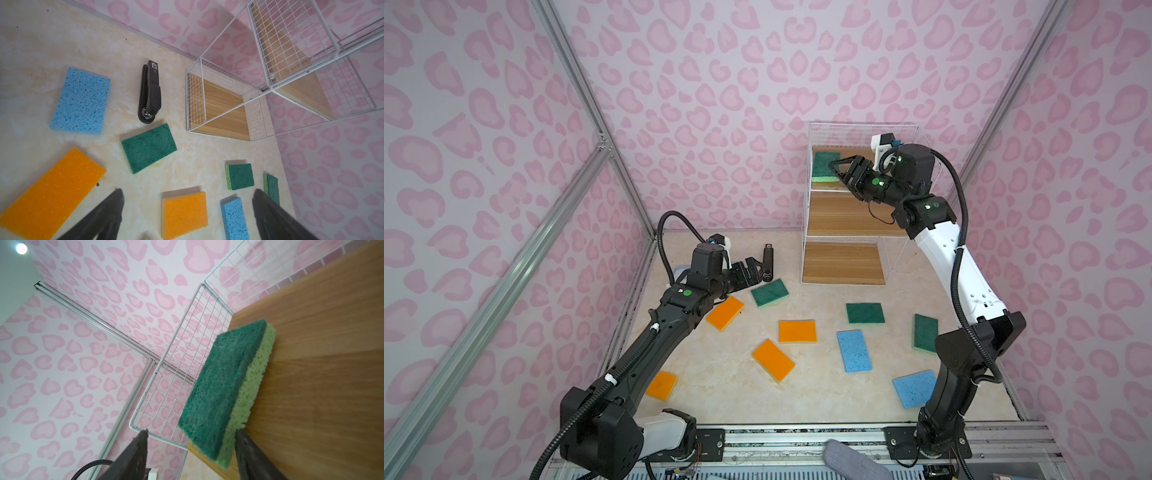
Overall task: Place and organize the cleaning sponges onto the shelf
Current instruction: 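Carry the green sponge with the right gripper onto the top shelf and release, then grasp another green sponge with the left gripper while the right arm withdraws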
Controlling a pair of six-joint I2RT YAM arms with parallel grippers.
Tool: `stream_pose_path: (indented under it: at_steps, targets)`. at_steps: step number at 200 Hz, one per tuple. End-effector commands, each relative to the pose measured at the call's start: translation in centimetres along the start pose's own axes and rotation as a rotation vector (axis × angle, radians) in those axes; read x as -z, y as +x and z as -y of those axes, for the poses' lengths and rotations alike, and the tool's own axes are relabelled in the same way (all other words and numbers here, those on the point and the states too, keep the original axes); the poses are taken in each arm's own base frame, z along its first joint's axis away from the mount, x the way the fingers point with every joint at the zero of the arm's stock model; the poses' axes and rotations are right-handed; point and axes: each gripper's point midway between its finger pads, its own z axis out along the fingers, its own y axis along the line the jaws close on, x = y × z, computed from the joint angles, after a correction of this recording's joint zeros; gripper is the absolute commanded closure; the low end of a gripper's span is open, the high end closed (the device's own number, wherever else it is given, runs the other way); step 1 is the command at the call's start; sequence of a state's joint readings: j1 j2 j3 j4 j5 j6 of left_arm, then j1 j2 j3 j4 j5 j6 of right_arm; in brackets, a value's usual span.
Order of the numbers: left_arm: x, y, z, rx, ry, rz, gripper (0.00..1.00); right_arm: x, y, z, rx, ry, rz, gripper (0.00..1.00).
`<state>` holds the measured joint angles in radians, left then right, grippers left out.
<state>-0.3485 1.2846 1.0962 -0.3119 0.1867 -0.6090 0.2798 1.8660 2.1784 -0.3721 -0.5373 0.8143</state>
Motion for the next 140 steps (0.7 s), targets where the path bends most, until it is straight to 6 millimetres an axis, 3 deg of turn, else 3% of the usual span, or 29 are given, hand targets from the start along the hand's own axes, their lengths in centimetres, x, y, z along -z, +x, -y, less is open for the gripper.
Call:
stream_pose_path:
  at_steps: [1,50,80,107,140]
  targets:
    - [-0.1,-0.5,0.6,-0.023,0.023,0.021,0.03,0.4,-0.5,1.0,0.049,0.062,0.029,0.28]
    - [-0.4,-0.5,0.2,-0.028,0.005,0.019,0.03,1.1,-1.5,1.7,0.118,0.147,0.053,0.26]
    - [-1.4,-0.5,-0.5,-0.062,-0.034,0.001,0.0,2.1,-1.7,0.5,0.146,0.125,0.067,0.26]
    - [-3.4,-0.2,-1.5,-0.069,-0.083,-0.068,0.12,3.9,-1.2,-1.0,0.175,0.097,0.069,0.26]
    - [-6.0,0.6,-3.3,-0.031,-0.125,-0.122,0.27,7.0,1.3,-2.3,0.203,0.058,0.033,0.26]
